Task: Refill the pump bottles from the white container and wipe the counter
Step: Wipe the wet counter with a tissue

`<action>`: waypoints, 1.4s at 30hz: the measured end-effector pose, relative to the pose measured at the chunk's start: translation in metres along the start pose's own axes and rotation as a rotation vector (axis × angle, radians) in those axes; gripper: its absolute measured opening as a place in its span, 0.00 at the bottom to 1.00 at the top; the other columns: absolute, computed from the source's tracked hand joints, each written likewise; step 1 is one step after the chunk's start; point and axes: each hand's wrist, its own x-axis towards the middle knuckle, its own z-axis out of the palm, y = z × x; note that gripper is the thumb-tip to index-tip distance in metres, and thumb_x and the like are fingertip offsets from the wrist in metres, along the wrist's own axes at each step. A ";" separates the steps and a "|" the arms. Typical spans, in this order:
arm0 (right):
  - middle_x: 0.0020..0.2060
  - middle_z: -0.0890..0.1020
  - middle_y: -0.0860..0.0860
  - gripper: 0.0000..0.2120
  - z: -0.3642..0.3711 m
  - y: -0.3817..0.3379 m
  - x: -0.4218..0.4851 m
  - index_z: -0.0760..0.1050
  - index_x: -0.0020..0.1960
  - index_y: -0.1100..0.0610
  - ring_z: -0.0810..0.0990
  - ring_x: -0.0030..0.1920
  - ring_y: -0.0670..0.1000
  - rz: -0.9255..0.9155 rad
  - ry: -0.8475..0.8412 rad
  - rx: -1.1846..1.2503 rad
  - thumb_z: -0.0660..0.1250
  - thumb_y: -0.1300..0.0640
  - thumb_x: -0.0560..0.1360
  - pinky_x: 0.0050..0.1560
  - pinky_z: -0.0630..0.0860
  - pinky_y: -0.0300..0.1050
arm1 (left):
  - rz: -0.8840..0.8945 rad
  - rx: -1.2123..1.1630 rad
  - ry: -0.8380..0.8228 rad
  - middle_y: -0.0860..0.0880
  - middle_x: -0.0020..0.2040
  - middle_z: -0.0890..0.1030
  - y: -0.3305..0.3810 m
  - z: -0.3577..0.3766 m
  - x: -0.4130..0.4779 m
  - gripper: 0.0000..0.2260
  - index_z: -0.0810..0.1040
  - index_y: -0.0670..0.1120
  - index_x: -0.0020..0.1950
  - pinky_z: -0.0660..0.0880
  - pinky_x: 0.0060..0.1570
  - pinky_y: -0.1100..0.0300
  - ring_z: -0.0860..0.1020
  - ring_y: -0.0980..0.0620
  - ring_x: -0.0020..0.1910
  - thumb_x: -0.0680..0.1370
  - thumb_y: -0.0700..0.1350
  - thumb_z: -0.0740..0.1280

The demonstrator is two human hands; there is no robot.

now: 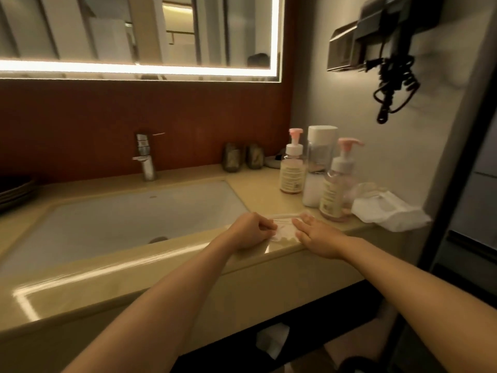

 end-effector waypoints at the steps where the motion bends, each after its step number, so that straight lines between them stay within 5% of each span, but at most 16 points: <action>1: 0.76 0.48 0.54 0.24 0.000 0.004 -0.002 0.51 0.76 0.54 0.46 0.76 0.51 0.006 0.008 0.011 0.47 0.49 0.82 0.73 0.46 0.44 | 0.001 0.000 -0.002 0.51 0.61 0.78 0.000 0.000 0.004 0.12 0.80 0.49 0.58 0.67 0.62 0.62 0.75 0.53 0.60 0.75 0.47 0.67; 6: 0.62 0.74 0.52 0.17 -0.010 0.008 0.004 0.73 0.58 0.54 0.73 0.60 0.53 0.073 0.205 0.092 0.50 0.48 0.81 0.60 0.70 0.51 | -0.071 0.016 0.284 0.49 0.59 0.79 -0.011 -0.006 0.015 0.11 0.79 0.48 0.58 0.70 0.57 0.60 0.76 0.51 0.57 0.77 0.44 0.64; 10: 0.61 0.73 0.53 0.14 -0.005 0.002 0.014 0.71 0.61 0.56 0.70 0.61 0.54 0.101 0.297 -0.086 0.52 0.55 0.80 0.57 0.69 0.48 | -0.079 0.151 0.225 0.46 0.57 0.80 -0.018 -0.002 0.018 0.11 0.80 0.46 0.57 0.74 0.57 0.54 0.77 0.48 0.55 0.77 0.42 0.63; 14: 0.62 0.72 0.52 0.15 -0.002 0.007 0.018 0.68 0.65 0.54 0.70 0.62 0.53 0.120 0.342 0.021 0.55 0.57 0.79 0.59 0.68 0.48 | -0.087 0.250 0.263 0.46 0.54 0.80 -0.015 -0.002 0.023 0.11 0.80 0.45 0.57 0.75 0.55 0.54 0.77 0.48 0.51 0.75 0.41 0.66; 20: 0.54 0.78 0.51 0.08 -0.002 0.010 0.004 0.73 0.53 0.53 0.75 0.53 0.52 0.143 0.342 0.121 0.57 0.59 0.77 0.52 0.69 0.46 | -0.141 0.263 0.086 0.46 0.52 0.80 -0.001 -0.008 0.024 0.08 0.79 0.44 0.52 0.75 0.50 0.58 0.76 0.48 0.50 0.75 0.44 0.66; 24: 0.46 0.76 0.49 0.03 0.001 0.017 -0.020 0.70 0.48 0.52 0.73 0.48 0.51 0.097 0.388 0.158 0.57 0.57 0.77 0.48 0.69 0.45 | -0.033 0.304 0.023 0.47 0.52 0.77 0.016 -0.008 0.007 0.08 0.79 0.44 0.53 0.74 0.53 0.58 0.74 0.50 0.50 0.76 0.45 0.64; 32: 0.36 0.73 0.43 0.06 0.043 0.076 -0.105 0.69 0.42 0.49 0.72 0.42 0.47 0.126 0.442 0.229 0.62 0.58 0.74 0.46 0.69 0.46 | 0.257 0.168 0.148 0.47 0.50 0.77 0.070 0.051 -0.026 0.04 0.79 0.44 0.45 0.70 0.51 0.57 0.72 0.49 0.52 0.74 0.41 0.65; 37: 0.36 0.72 0.45 0.06 0.088 0.116 -0.153 0.69 0.40 0.51 0.71 0.43 0.50 0.257 0.440 0.381 0.64 0.60 0.72 0.47 0.69 0.49 | 0.180 0.055 -0.094 0.49 0.44 0.80 0.088 0.125 -0.032 0.04 0.77 0.45 0.42 0.68 0.40 0.62 0.75 0.53 0.43 0.75 0.40 0.64; 42: 0.38 0.74 0.51 0.04 0.167 0.143 -0.182 0.66 0.41 0.54 0.74 0.43 0.55 0.284 0.107 0.194 0.60 0.56 0.74 0.40 0.67 0.46 | 0.103 0.024 -0.375 0.49 0.39 0.75 0.069 0.224 -0.042 0.12 0.68 0.53 0.36 0.69 0.38 0.57 0.75 0.48 0.39 0.78 0.40 0.60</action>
